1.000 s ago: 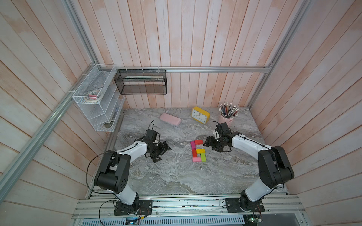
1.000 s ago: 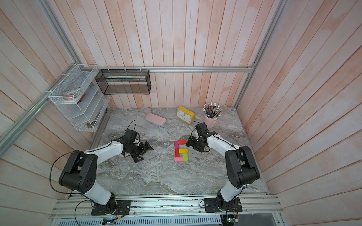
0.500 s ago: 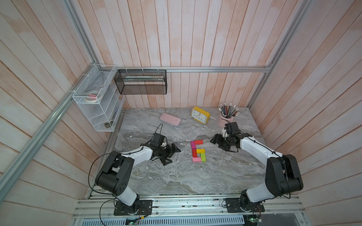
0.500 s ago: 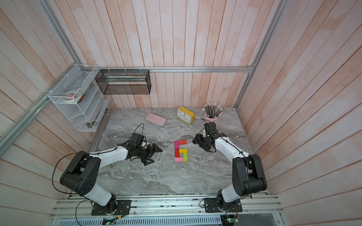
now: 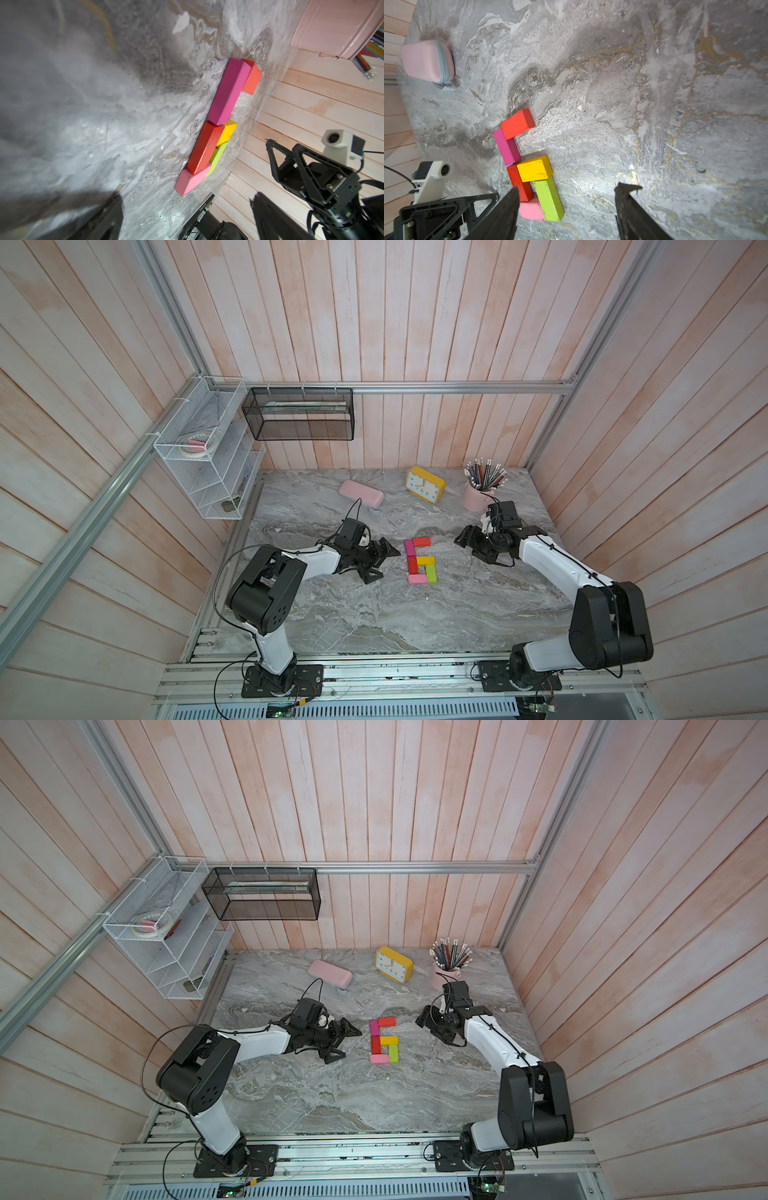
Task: Assemble the number 6 with building blocks
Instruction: Adjust the building block at the center of the board.
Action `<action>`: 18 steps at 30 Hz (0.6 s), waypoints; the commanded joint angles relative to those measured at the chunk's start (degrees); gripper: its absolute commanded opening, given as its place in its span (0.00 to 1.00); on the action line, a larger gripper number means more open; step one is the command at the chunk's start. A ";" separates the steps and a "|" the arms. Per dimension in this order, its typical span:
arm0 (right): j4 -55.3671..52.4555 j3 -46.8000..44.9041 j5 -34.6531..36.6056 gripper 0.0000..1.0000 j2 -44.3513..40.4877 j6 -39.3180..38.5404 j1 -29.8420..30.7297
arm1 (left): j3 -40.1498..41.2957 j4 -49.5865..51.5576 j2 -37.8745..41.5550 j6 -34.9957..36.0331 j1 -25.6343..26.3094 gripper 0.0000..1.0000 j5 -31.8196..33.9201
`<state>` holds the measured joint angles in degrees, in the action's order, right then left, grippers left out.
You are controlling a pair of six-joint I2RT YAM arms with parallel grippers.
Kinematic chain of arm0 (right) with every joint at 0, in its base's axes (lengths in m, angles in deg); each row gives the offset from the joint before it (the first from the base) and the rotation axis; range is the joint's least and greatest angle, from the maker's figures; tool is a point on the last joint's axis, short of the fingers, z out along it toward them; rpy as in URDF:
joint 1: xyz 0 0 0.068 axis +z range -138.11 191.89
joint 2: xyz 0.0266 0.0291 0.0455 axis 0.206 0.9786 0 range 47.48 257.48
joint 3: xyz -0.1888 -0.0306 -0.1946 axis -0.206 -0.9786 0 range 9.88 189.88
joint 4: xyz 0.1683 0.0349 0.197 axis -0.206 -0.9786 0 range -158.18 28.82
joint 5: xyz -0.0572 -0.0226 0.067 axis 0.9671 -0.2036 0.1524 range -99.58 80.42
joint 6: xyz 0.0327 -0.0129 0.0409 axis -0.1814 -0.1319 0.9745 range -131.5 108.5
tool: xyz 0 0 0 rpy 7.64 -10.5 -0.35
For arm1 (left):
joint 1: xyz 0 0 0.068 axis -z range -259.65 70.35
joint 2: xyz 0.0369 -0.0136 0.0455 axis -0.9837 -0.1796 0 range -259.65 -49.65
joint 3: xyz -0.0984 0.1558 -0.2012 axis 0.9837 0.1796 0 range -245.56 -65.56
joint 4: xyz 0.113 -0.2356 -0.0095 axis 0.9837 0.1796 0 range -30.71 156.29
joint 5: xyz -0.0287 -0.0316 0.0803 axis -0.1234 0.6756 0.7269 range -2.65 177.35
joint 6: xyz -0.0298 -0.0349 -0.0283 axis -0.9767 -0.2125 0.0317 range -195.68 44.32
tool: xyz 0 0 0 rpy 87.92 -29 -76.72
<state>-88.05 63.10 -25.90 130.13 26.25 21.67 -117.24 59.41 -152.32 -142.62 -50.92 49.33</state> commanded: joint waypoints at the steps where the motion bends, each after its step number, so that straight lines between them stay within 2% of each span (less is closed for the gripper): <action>1: -1.52 -0.83 0.59 0.73 -1.00 -0.76 -0.53 | -1.23 -0.12 -1.67 -0.63 0.57 0.98 -0.69; 18: 0.53 -3.81 -0.33 0.73 -1.42 -0.32 -0.82 | -3.99 1.94 -5.27 -0.16 3.69 0.98 -3.11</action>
<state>-87.75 60.10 -25.96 129.93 26.17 21.17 -120.15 59.54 -155.42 -143.21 -47.64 45.86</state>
